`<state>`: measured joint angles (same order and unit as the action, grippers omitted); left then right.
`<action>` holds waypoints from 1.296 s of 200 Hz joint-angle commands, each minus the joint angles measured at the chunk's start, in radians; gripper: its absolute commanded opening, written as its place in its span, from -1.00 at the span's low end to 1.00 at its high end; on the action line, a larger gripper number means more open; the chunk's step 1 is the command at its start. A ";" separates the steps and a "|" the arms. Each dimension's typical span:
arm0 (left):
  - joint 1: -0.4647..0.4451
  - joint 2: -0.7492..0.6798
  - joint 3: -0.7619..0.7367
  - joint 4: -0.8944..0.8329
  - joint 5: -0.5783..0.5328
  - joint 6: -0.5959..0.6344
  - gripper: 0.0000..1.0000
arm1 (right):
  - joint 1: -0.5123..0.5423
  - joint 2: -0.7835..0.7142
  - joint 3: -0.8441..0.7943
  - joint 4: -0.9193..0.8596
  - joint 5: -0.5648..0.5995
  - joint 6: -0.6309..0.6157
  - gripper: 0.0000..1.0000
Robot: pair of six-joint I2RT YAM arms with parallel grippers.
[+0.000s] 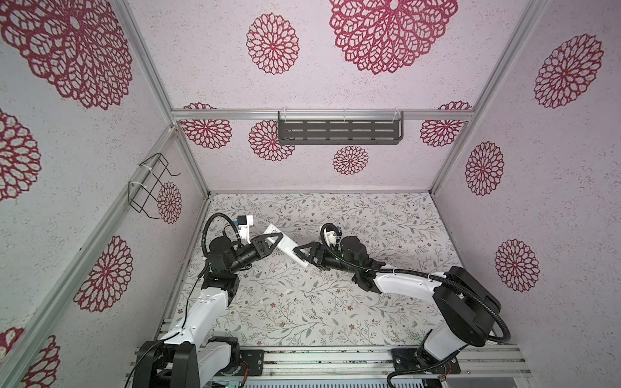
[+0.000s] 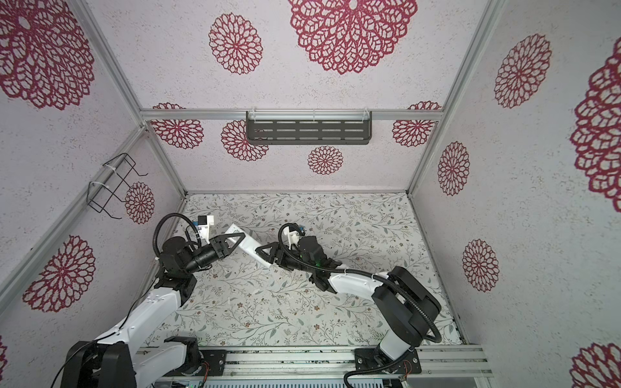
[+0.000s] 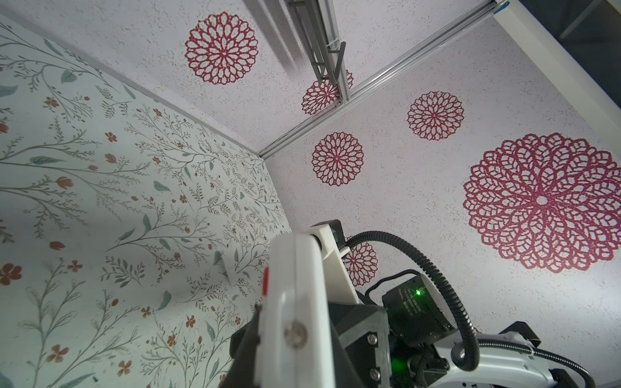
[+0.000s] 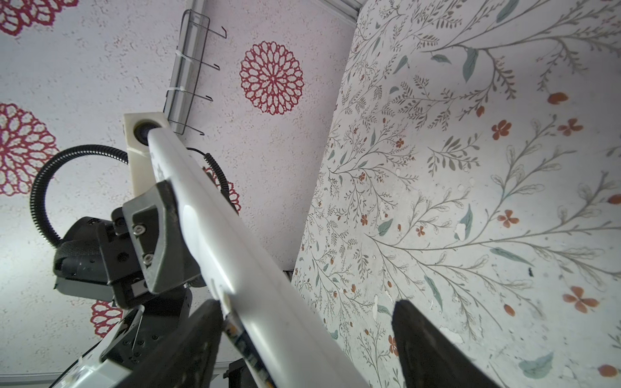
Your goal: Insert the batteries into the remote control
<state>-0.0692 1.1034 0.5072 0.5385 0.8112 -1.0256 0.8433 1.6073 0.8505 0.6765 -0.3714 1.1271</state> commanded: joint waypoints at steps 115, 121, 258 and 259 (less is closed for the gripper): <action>0.038 -0.032 0.000 0.053 0.017 -0.022 -1.00 | 0.031 0.025 -0.038 0.041 0.030 -0.061 0.29; 0.039 -0.032 -0.001 0.054 0.020 -0.024 -1.00 | 0.032 0.026 -0.046 0.057 0.034 -0.065 0.28; 0.069 -0.038 -0.002 0.068 0.031 -0.038 -1.00 | 0.038 0.009 -0.115 0.071 0.052 -0.091 -0.12; 0.069 -0.038 -0.002 0.068 0.031 -0.039 -1.00 | 0.038 0.008 -0.116 0.070 0.052 -0.091 -0.12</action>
<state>-0.0086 1.0924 0.4961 0.5358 0.8299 -1.0397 0.8761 1.6306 0.7673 0.8337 -0.3443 1.0885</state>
